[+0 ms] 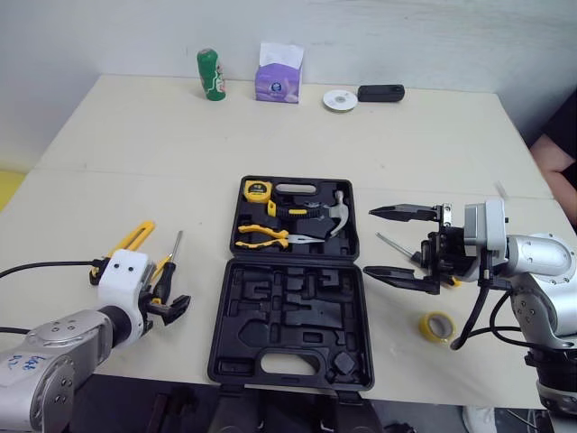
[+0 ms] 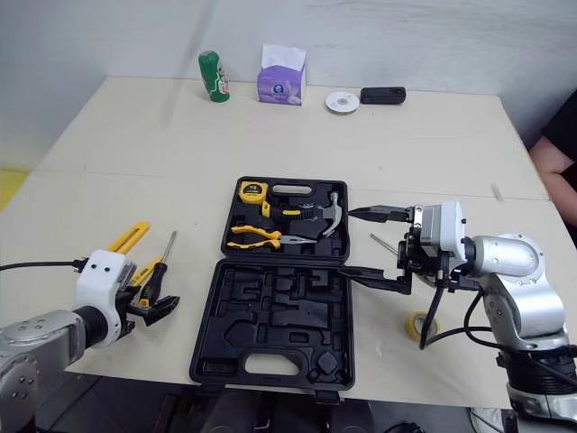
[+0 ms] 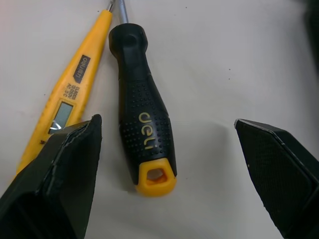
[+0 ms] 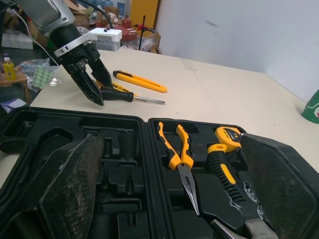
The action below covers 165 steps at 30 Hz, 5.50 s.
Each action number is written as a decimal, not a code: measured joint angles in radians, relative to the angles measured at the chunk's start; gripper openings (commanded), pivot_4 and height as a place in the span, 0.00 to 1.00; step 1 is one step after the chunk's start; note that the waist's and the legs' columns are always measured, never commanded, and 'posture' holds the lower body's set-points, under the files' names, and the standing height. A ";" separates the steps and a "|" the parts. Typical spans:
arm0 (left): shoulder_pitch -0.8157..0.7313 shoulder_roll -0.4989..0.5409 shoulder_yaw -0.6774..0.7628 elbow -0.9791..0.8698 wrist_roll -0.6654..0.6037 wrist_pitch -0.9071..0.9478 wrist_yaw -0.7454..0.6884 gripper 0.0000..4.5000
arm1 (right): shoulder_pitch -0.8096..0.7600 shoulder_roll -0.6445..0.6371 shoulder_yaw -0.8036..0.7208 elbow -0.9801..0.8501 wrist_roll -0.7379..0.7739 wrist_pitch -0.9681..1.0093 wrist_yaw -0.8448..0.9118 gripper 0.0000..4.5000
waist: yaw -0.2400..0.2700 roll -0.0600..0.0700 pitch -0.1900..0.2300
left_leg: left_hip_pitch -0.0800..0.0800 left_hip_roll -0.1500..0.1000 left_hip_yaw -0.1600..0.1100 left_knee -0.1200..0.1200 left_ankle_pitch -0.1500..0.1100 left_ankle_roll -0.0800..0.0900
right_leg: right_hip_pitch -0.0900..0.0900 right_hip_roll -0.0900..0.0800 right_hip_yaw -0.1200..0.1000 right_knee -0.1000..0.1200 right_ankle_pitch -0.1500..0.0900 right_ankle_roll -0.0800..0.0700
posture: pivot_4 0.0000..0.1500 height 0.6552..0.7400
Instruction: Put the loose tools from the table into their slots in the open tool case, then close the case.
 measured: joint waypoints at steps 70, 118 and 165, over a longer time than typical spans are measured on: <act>-0.840 0.286 -0.982 0.523 0.397 -0.836 -1.008 0.24 | 0.304 -0.117 -0.165 -0.092 -0.041 0.031 -0.068 1.00 | 0.016 0.002 0.001 | -0.014 0.006 -0.001 0.012 -0.001 0.004 | -0.003 0.015 0.000 -0.005 0.007 0.005 | 1.00 1.00; -0.877 0.207 -1.055 0.662 0.574 -0.890 -1.087 0.24 | 0.403 -0.092 -0.218 -0.193 -0.035 0.029 -0.146 1.00 | 0.019 0.003 0.001 | -0.014 0.006 -0.002 0.022 -0.002 0.006 | -0.001 0.014 0.000 0.003 0.007 0.005 | 1.00 1.00; -0.535 -0.014 -0.579 0.947 0.271 -1.439 -0.999 0.01 | 0.341 -0.057 -0.192 -0.197 -0.024 0.087 -0.180 1.00 | 0.014 0.003 0.001 | -0.014 0.007 -0.002 0.026 -0.003 0.007 | -0.002 0.013 0.002 0.005 0.008 0.005 | 1.00 1.00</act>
